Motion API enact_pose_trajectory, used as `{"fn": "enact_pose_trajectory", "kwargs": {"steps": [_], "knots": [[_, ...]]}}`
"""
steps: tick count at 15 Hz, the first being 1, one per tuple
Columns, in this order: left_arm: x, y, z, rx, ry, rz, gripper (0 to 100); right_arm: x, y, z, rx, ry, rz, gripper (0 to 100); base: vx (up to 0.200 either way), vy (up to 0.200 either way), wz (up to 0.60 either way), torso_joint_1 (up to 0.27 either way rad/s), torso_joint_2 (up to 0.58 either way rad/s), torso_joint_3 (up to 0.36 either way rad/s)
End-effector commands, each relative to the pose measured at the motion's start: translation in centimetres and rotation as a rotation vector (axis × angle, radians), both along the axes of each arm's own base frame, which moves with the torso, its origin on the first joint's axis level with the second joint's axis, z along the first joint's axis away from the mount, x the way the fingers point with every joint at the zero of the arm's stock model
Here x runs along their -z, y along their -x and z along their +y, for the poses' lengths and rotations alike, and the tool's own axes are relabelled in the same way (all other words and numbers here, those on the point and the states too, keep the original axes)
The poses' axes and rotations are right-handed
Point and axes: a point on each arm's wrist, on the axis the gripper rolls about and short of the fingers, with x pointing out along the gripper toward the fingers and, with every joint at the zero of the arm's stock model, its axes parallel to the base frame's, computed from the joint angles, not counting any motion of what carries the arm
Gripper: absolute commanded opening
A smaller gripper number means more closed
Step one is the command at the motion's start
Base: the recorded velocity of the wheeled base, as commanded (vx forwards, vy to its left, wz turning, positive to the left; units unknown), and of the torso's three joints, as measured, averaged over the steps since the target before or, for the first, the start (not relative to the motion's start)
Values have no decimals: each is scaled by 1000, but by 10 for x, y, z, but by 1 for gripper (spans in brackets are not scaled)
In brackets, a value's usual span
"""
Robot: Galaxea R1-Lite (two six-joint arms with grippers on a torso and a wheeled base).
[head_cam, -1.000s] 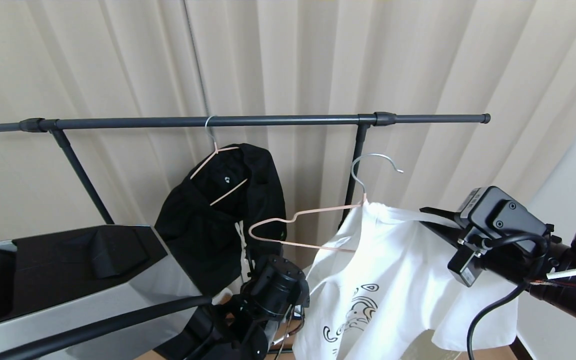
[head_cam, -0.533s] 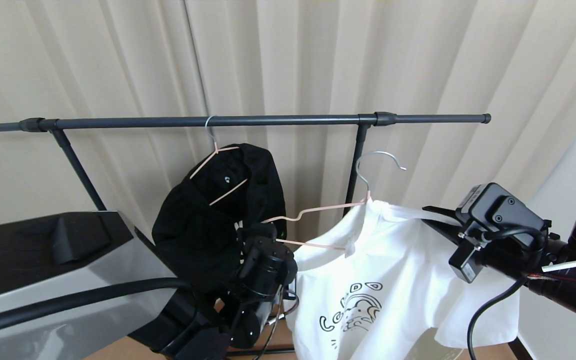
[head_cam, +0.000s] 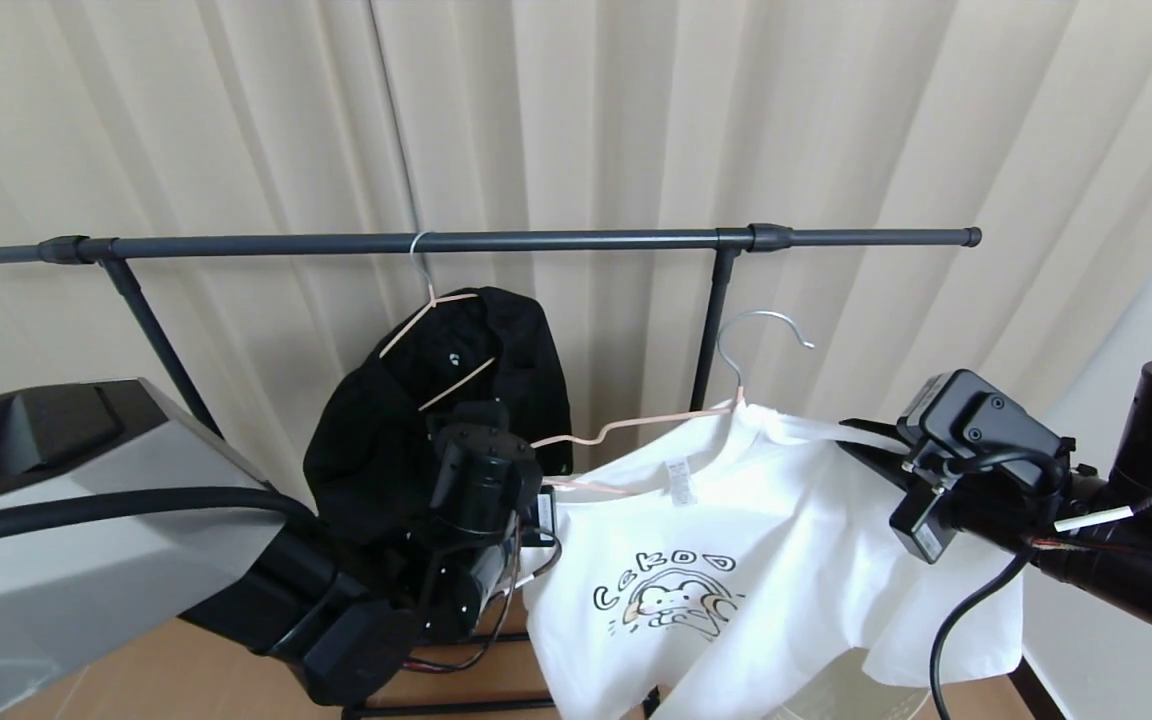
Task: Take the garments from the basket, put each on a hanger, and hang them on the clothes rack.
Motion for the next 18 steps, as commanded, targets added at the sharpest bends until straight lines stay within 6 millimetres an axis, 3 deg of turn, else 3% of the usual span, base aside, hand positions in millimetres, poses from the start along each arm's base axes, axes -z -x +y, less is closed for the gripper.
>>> {"fn": "enact_pose_trajectory", "kwargs": {"steps": [1,8,13,16,17,18], "knots": [[-3,-5,6,-17,2,-10,0,3,-3,-2,10,4,11,0,0,0,0,0,0,0],[-12,-22,23,-52,-18,-98,0,3,-4,-3,17,4,10,0,0,0,0,0,0,0],[-18,-25,22,-53,-7,-123,0,4,-4,-3,16,6,16,0,0,0,0,0,0,0],[-31,-16,11,-11,1,-154,0,8,-7,-1,13,11,30,0,0,0,0,0,0,0],[-43,0,-2,54,-9,-185,0,11,-15,3,23,-10,51,0,0,0,0,0,0,0],[-44,2,-4,63,-11,-189,0,11,-16,4,29,-23,58,0,0,0,0,0,0,0]]}}
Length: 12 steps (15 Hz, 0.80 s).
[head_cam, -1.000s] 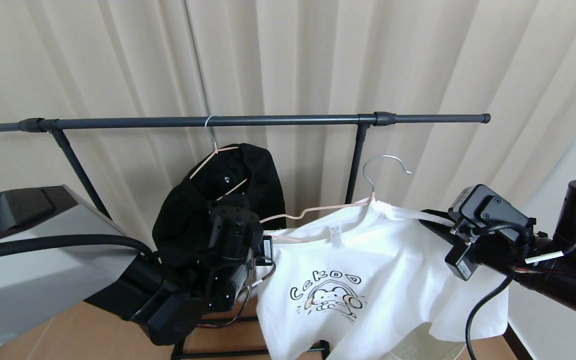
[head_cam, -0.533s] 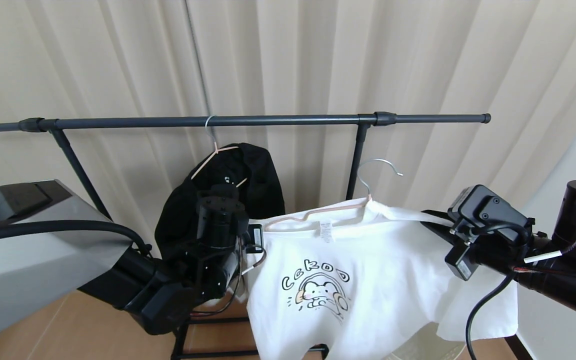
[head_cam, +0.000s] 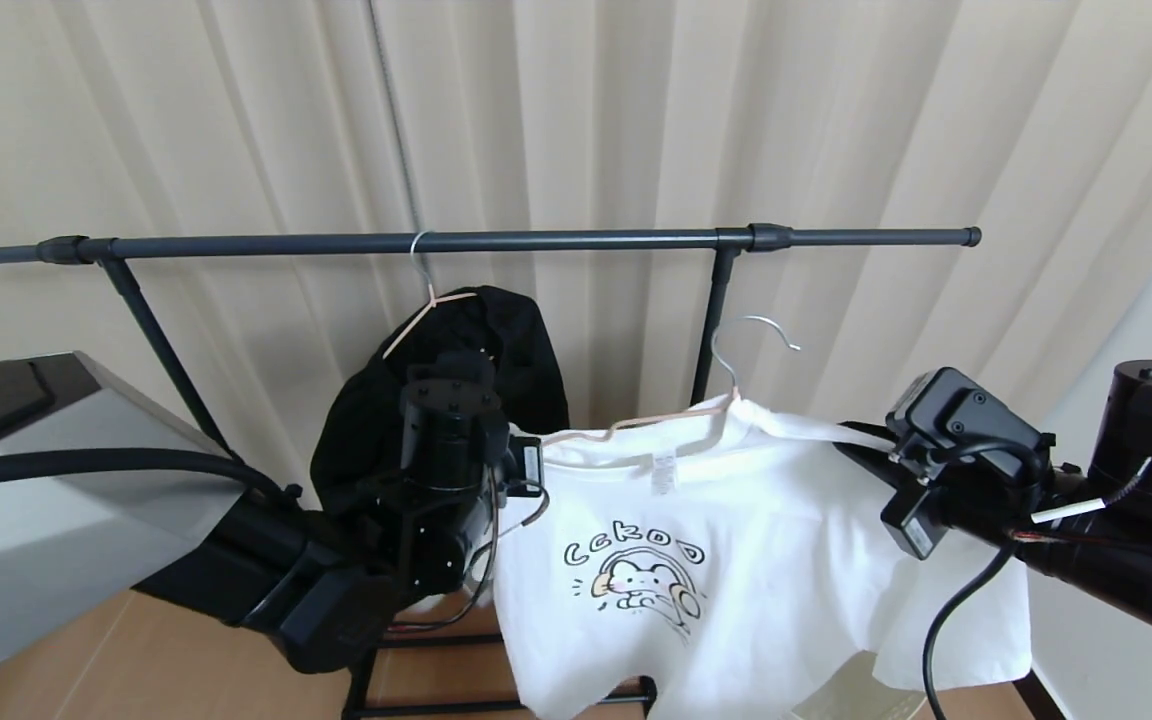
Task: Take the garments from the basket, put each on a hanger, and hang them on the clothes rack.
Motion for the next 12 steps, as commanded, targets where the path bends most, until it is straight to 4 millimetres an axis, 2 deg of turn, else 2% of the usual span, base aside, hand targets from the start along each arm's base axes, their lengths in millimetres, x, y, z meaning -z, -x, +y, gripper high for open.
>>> {"fn": "enact_pose_trajectory", "kwargs": {"steps": [1,6,12], "knots": [[-14,17,-14,64,2,-32,0,6,-9,7,4,-29,38,0,0,0,0,0,0,0],[-22,29,-26,119,-27,-62,0,4,-12,16,28,-60,40,0,0,0,0,0,0,0],[-45,37,-45,172,-17,-134,0,12,-17,31,8,-105,83,0,0,0,0,0,0,0]]}}
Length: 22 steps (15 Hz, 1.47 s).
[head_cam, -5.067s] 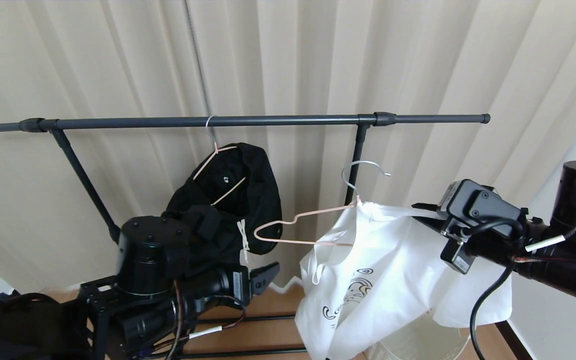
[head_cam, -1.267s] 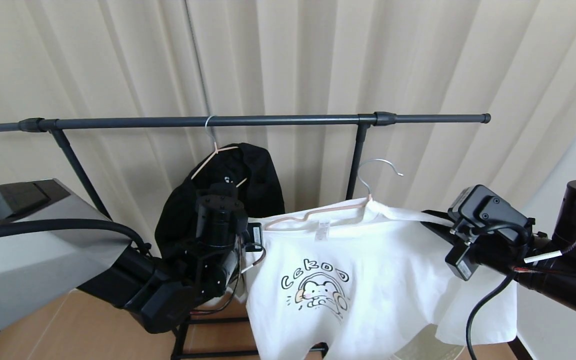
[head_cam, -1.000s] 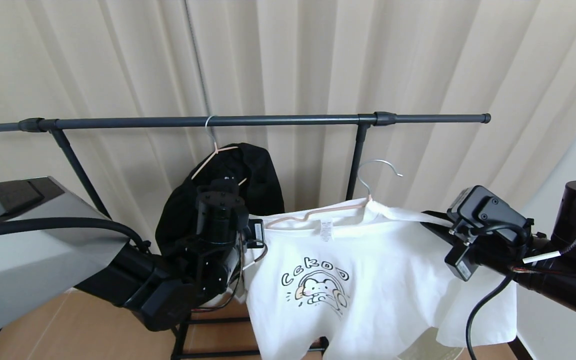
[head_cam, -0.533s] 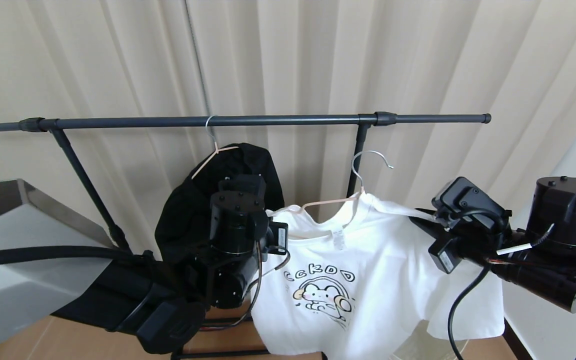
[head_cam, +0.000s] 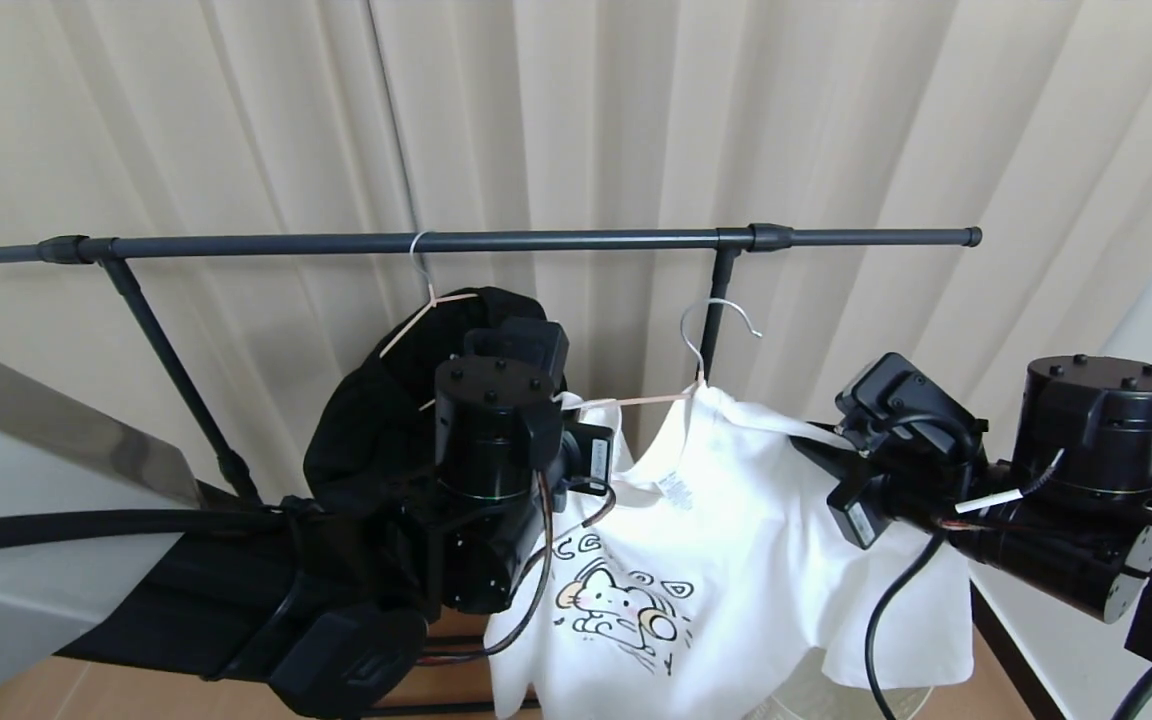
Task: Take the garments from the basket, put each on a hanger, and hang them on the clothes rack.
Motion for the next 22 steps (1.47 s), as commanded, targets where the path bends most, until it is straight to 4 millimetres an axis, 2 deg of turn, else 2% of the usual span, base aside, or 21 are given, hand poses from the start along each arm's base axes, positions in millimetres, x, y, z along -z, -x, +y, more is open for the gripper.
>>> {"fn": "enact_pose_trajectory", "kwargs": {"steps": [1,7,11,22], "knots": [[-10,5,-6,23,14,-24,0,6,-4,6,-8,-21,9,0,0,0,0,0,0,0],[-38,19,-14,70,52,-92,0,34,-28,25,-3,-100,40,0,0,0,0,0,0,0],[-49,35,-20,113,68,-114,0,40,-34,36,-7,-143,51,0,0,0,0,0,0,0],[-51,47,-28,154,61,-122,0,13,-35,37,-39,-357,-11,0,0,0,0,0,0,0]]}}
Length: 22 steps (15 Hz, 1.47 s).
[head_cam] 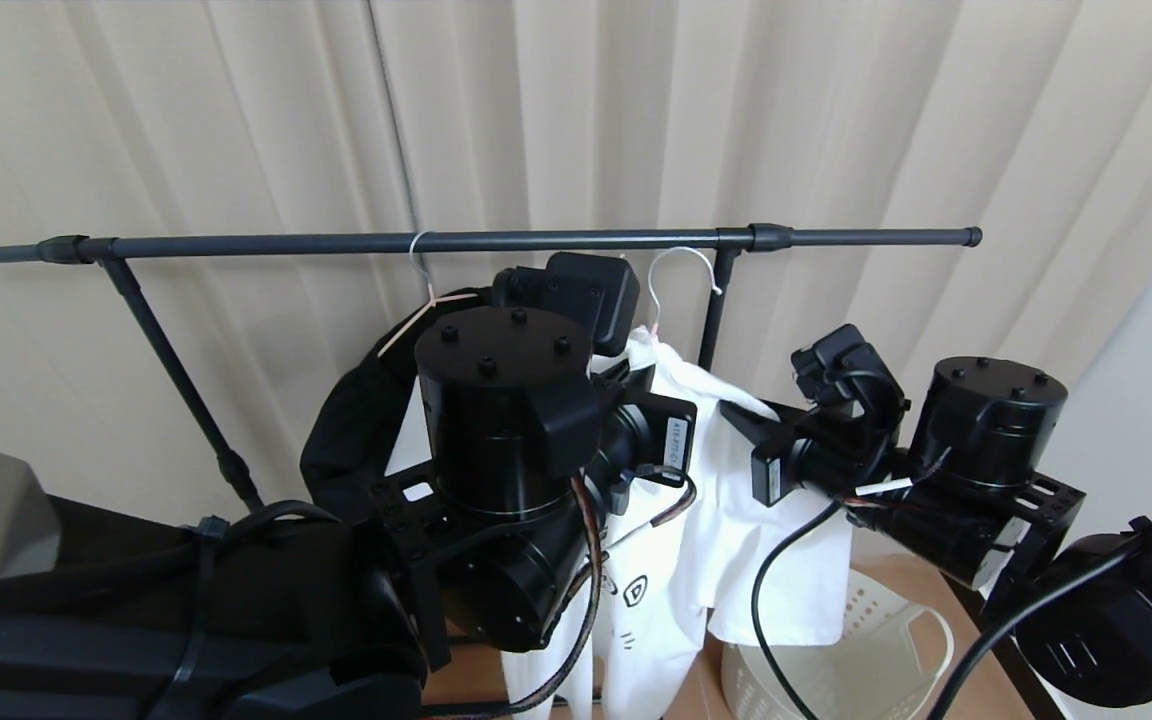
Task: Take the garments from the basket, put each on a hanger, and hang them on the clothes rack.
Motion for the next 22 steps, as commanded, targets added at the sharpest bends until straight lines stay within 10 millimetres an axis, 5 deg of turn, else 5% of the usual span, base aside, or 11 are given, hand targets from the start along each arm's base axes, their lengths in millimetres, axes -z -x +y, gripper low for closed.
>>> {"fn": "enact_pose_trajectory", "kwargs": {"steps": [1,18,19,22], "knots": [[1,0,0,0,-1,2,0,-4,1,0,2,-35,-2,0,0,0,0,0,0,0],[18,-4,-2,-2,-38,35,0,-30,12,-11,-93,-177,-22,0,0,0,0,0,0,0],[18,-4,-2,-1,-38,35,100,-32,13,-12,-107,-181,-25,0,0,0,0,0,0,0],[16,-3,0,-2,-22,25,100,-33,11,-18,-97,-184,-30,0,0,0,0,0,0,0]]}}
